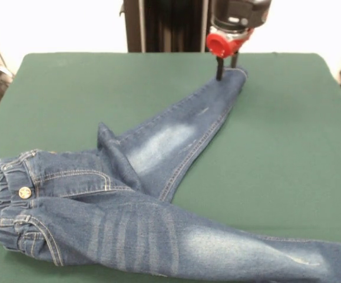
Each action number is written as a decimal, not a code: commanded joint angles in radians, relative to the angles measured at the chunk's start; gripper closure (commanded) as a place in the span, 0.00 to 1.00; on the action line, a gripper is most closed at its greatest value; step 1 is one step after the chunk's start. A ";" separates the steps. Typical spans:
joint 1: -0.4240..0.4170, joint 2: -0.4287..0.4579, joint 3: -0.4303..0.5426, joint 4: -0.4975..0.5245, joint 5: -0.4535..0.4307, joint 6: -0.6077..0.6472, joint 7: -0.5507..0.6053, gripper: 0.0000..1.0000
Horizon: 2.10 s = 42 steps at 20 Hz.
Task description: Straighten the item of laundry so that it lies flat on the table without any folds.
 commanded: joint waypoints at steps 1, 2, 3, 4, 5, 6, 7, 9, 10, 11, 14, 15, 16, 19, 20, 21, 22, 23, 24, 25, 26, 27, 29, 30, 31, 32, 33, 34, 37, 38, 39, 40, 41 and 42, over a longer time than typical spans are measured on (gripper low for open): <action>-0.103 0.105 0.231 0.076 -0.120 -0.211 0.138 0.00; -0.107 0.112 0.234 0.074 -0.131 -0.216 0.147 0.00; -0.118 0.122 0.245 0.073 -0.147 -0.232 0.160 0.00; -0.122 0.138 0.247 0.065 -0.157 -0.244 0.167 0.00; -0.125 0.153 0.249 0.057 -0.168 -0.257 0.175 0.00; -0.134 0.167 0.255 0.051 -0.180 -0.271 0.180 0.00; -0.143 0.181 0.261 0.044 -0.193 -0.285 0.184 0.00; -0.148 0.206 0.267 0.029 -0.204 -0.304 0.193 0.00; -0.153 0.210 0.273 0.027 -0.210 -0.311 0.199 0.00; -0.149 0.213 0.274 0.023 -0.206 -0.311 0.204 0.00; -0.138 0.237 0.279 -0.005 -0.195 -0.324 0.216 0.00; -0.135 0.247 0.282 -0.015 -0.192 -0.330 0.221 0.00; -0.132 0.257 0.284 -0.026 -0.189 -0.337 0.225 0.00; -0.119 0.262 0.282 -0.038 -0.173 -0.332 0.228 0.00; -0.116 0.261 0.280 -0.039 -0.172 -0.328 0.224 0.00; -0.126 0.262 0.286 -0.038 -0.186 -0.334 0.219 0.00; -0.113 0.262 0.275 -0.043 -0.178 -0.327 0.210 0.00; -0.104 0.262 0.266 -0.046 -0.174 -0.323 0.202 1.00; -0.105 0.262 0.266 -0.047 -0.178 -0.323 0.198 1.00; -0.106 0.263 0.266 -0.047 -0.181 -0.324 0.194 1.00; -0.105 0.263 0.263 -0.048 -0.182 -0.322 0.190 1.00; -0.132 0.266 0.284 -0.042 -0.203 -0.340 0.204 1.00; -0.138 0.269 0.289 -0.041 -0.200 -0.349 0.220 1.00; -0.126 0.270 0.280 -0.045 -0.188 -0.346 0.220 1.00; -0.125 0.270 0.280 -0.047 -0.187 -0.344 0.220 1.00; -0.124 0.270 0.279 -0.048 -0.186 -0.343 0.219 1.00; -0.123 0.269 0.278 -0.048 -0.184 -0.339 0.218 1.00; -0.127 0.268 0.282 -0.047 -0.185 -0.339 0.220 1.00; -0.133 0.260 0.293 -0.043 -0.178 -0.340 0.242 1.00; -0.136 0.255 0.299 -0.040 -0.174 -0.340 0.251 1.00; -0.138 0.247 0.304 -0.038 -0.171 -0.335 0.257 1.00; -0.140 0.238 0.308 -0.036 -0.168 -0.331 0.262 1.00; -0.142 0.232 0.313 -0.036 -0.163 -0.328 0.269 1.00; -0.135 0.228 0.310 -0.041 -0.149 -0.320 0.274 1.00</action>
